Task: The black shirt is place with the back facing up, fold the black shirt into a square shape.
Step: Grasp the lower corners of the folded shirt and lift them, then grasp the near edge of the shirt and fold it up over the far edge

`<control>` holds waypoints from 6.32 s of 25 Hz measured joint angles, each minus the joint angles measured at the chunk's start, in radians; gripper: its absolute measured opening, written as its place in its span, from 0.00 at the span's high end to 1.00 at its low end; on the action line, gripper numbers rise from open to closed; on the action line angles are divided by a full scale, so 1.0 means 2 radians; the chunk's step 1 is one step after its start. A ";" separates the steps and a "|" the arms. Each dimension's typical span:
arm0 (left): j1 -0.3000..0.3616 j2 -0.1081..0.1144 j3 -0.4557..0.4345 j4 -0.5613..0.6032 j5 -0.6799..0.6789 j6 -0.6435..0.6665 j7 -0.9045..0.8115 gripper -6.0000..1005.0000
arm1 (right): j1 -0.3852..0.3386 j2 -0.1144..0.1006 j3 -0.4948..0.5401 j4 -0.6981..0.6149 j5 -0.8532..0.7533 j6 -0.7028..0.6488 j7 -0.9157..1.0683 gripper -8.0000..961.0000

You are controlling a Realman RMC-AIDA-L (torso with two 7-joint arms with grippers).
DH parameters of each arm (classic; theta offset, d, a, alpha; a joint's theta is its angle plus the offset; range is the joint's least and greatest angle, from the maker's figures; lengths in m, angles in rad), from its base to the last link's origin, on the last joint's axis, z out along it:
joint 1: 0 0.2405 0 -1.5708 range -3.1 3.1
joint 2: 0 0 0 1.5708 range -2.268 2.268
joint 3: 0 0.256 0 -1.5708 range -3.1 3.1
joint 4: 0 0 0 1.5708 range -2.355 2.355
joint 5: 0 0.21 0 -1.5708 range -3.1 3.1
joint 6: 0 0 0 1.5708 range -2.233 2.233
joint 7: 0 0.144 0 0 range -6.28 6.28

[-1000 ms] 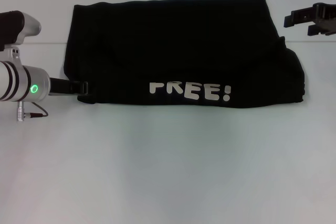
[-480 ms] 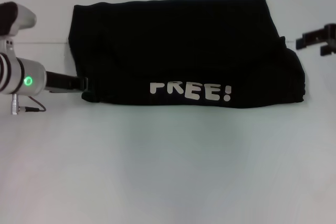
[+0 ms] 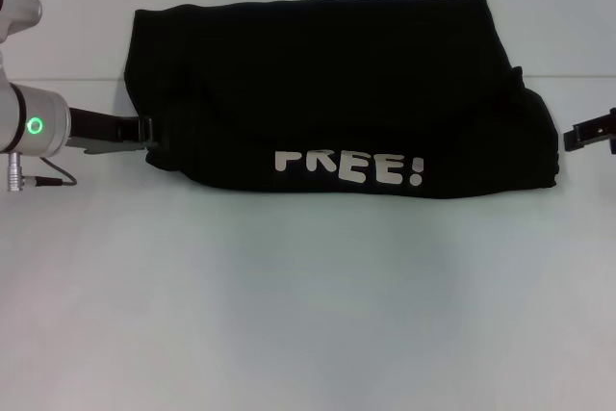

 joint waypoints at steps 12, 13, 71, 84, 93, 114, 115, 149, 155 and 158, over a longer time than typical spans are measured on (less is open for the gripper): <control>0.000 -0.002 -0.001 0.000 -0.001 -0.022 0.000 0.99 | -0.003 0.027 -0.003 0.059 -0.005 0.111 -0.016 0.17; 0.000 -0.002 -0.001 0.000 -0.001 -0.024 0.000 0.99 | -0.001 0.028 -0.003 0.065 -0.005 0.119 -0.015 0.17; 0.001 -0.007 0.000 -0.001 -0.003 -0.042 0.000 0.98 | 0.014 0.058 -0.005 0.108 -0.002 0.183 -0.012 0.91; 0.005 0.012 0.011 0.056 0.019 0.153 -0.003 0.98 | -0.039 0.028 0.010 0.018 -0.012 0.013 -0.002 0.97; 0.036 0.008 0.027 0.126 0.062 0.284 0.001 0.98 | -0.075 0.039 0.014 -0.064 -0.050 -0.103 0.013 0.97; 0.106 -0.012 0.051 0.209 0.092 0.490 0.054 0.98 | -0.150 0.073 0.009 -0.164 -0.060 -0.300 0.007 0.95; 0.105 -0.012 0.050 0.208 0.092 0.490 0.055 0.98 | -0.151 0.073 0.011 -0.164 -0.060 -0.301 0.005 0.95; -0.007 -0.002 0.031 0.063 0.079 0.049 -0.103 0.98 | 0.005 0.047 0.074 0.094 0.071 0.181 -0.028 0.93; -0.005 0.002 0.036 0.076 0.081 0.064 -0.116 0.98 | 0.027 0.048 0.075 0.084 0.072 0.210 -0.026 0.93; -0.005 0.003 0.038 0.077 0.088 0.061 -0.116 0.99 | 0.035 0.053 0.071 0.095 0.072 0.246 -0.029 0.92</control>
